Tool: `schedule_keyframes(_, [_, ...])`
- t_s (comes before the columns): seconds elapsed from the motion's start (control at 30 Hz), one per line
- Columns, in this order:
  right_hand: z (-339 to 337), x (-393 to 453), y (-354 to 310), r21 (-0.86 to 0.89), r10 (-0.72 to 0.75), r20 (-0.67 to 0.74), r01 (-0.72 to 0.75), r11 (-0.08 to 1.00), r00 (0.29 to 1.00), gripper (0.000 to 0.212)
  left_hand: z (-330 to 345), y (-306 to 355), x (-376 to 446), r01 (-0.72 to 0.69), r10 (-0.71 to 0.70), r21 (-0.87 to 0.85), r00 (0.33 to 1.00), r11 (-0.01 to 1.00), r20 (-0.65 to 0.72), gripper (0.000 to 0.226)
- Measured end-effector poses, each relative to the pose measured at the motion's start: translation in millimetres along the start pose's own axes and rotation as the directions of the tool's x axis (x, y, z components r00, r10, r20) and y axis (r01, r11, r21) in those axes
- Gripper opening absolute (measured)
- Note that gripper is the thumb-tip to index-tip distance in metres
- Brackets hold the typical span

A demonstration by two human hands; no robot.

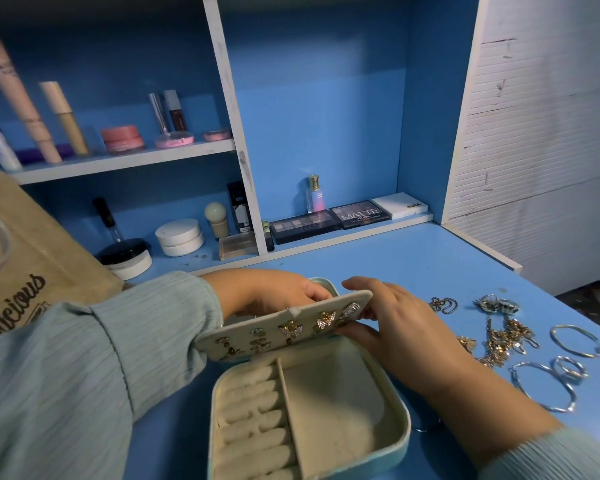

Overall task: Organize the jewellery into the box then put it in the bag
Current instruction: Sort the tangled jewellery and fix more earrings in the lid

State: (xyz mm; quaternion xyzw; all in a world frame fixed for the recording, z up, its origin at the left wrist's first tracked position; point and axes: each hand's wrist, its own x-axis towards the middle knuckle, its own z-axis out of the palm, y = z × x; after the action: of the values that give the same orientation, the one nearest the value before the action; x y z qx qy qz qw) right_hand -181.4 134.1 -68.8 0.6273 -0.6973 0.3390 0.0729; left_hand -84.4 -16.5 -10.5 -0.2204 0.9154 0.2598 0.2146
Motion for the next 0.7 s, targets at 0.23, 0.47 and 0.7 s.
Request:
schedule_keyframes(0.23, [-0.3, 1.7, -1.0, -0.007, -0.011, -0.017, 0.011, 1.000, 1.000, 0.045, -0.6, -6.6, -5.5, 0.006, -0.007, -0.098, 1.000, 0.995, -0.011, 0.019])
schedule_keyframes(0.47, [-5.4, 9.4, -4.1, 0.035, 0.059, 0.090, -0.063, 0.997, 0.994, 0.047, -6.1, -22.6, -35.1, 0.036, -0.056, -0.229, 0.995, 0.973, -0.081, 0.019])
schedule_keyframes(0.7, [-13.1, 29.1, -11.2, -0.009, 0.195, 0.248, -0.199, 0.980, 0.949, 0.038, -14.2, -51.7, -86.4, 0.046, -0.238, -0.590, 0.938, 0.806, -0.251, 0.038])
